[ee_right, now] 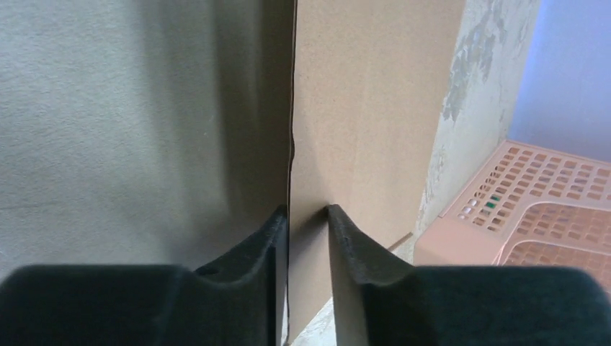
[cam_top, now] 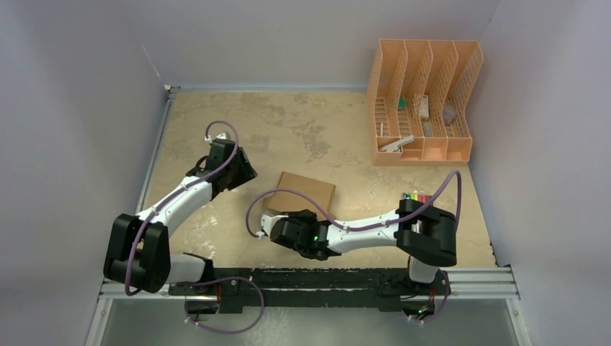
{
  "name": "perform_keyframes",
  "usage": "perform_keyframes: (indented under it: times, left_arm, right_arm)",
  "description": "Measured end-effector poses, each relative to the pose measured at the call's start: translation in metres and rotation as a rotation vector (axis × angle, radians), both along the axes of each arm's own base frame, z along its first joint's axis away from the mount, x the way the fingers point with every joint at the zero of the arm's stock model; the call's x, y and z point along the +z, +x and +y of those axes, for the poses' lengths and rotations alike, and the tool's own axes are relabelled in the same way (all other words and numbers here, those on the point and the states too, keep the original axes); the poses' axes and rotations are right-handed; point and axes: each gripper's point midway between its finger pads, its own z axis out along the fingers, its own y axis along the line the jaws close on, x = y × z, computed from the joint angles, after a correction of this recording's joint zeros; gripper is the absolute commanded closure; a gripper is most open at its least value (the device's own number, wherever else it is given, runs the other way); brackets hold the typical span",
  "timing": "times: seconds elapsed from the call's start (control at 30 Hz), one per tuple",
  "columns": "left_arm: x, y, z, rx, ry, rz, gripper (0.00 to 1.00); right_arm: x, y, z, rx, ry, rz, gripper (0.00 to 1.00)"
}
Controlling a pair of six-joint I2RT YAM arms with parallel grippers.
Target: Fold the paper box
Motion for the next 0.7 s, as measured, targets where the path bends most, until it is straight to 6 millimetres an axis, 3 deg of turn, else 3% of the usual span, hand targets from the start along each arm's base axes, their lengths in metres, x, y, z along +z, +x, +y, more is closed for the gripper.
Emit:
perform_keyframes:
  times: [0.2,0.5,0.7]
  left_arm:
    - [0.013,-0.001,0.008,-0.014,0.028,0.005,0.49]
    - [0.071,0.008,0.013,-0.038,0.054,-0.104,0.49]
    - [0.091,0.001,0.017,-0.046,0.07,-0.125,0.49]
  right_arm:
    - [0.024,0.009,0.006,-0.005,0.066,-0.001,1.0]
    - [0.078,0.04,0.008,-0.039,0.279,0.166,1.0]
    - [0.1,0.069,-0.002,-0.083,0.477,0.372,1.0]
